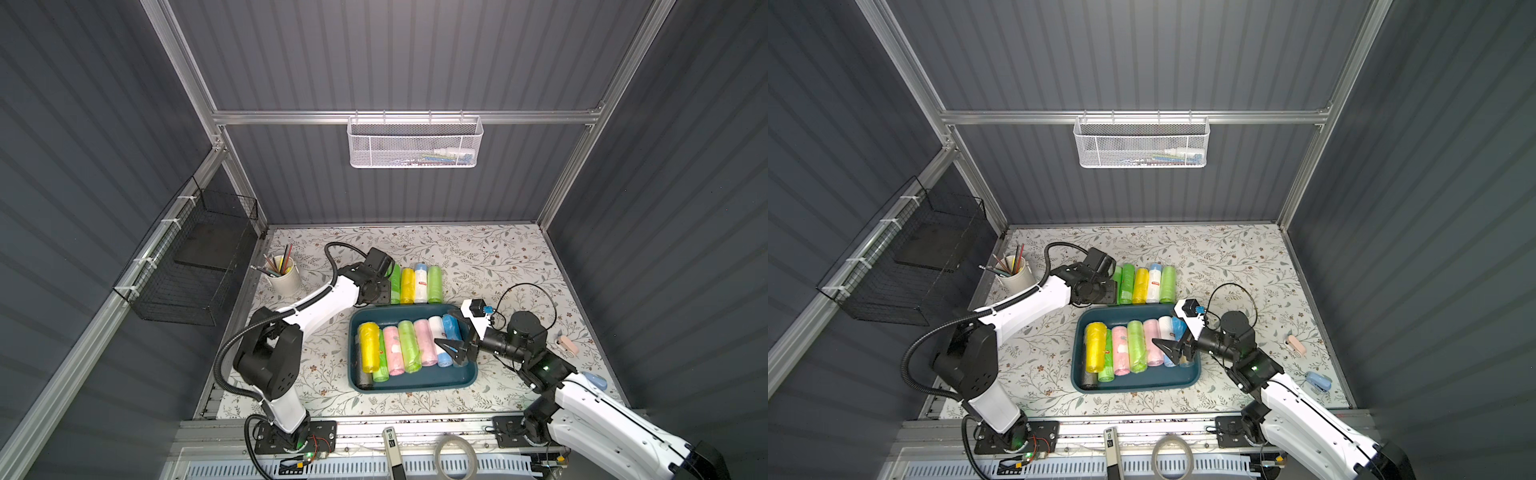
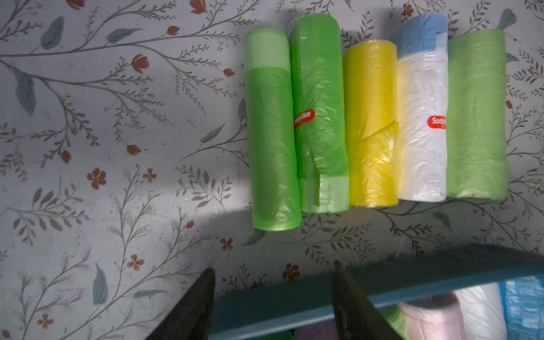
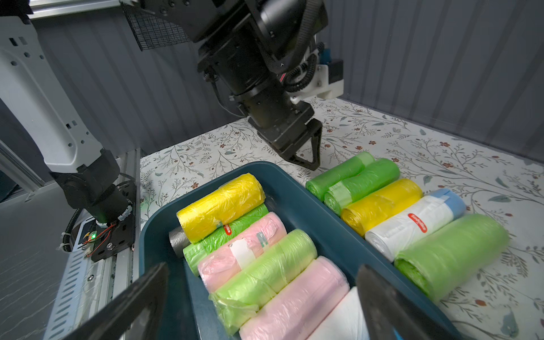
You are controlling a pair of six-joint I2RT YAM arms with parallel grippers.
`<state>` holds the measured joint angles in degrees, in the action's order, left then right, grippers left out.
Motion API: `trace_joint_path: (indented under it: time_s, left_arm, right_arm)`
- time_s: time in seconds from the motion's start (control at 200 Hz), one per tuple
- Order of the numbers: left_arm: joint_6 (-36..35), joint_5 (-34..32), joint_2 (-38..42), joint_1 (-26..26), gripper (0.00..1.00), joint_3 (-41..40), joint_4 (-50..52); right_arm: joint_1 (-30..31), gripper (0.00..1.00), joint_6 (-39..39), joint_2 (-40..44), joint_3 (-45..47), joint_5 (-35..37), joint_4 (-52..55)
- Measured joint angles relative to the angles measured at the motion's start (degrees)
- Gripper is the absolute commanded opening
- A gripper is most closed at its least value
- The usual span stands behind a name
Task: Put the roll of trash bags into the storage box
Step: Place the roll of trash bags in the storage box, then pick up the roll of trash bags from the center of the board.
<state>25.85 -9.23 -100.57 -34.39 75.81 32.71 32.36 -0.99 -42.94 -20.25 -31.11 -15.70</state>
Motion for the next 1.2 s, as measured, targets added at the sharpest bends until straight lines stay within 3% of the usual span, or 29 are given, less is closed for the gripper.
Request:
trace_joint_path:
  time_s: [0.38, 1.11, 1.195]
  left_arm:
    - [-2.29, 4.26, -11.43, 3.5, 0.64, 6.64, -3.02]
    - [-2.54, 4.37, -20.02, 5.9, 0.59, 12.22, -5.6]
    - [-3.02, 4.35, -20.09, 6.01, 0.54, 12.55, -5.46]
  right_arm:
    - [0.0, 0.99, -0.02, 0.48, 0.0, 0.24, 0.11]
    - [0.0, 0.99, 0.0, -0.52, 0.0, 0.28, 0.13]
    - [0.0, 0.99, 0.0, -0.59, 0.0, 0.28, 0.13]
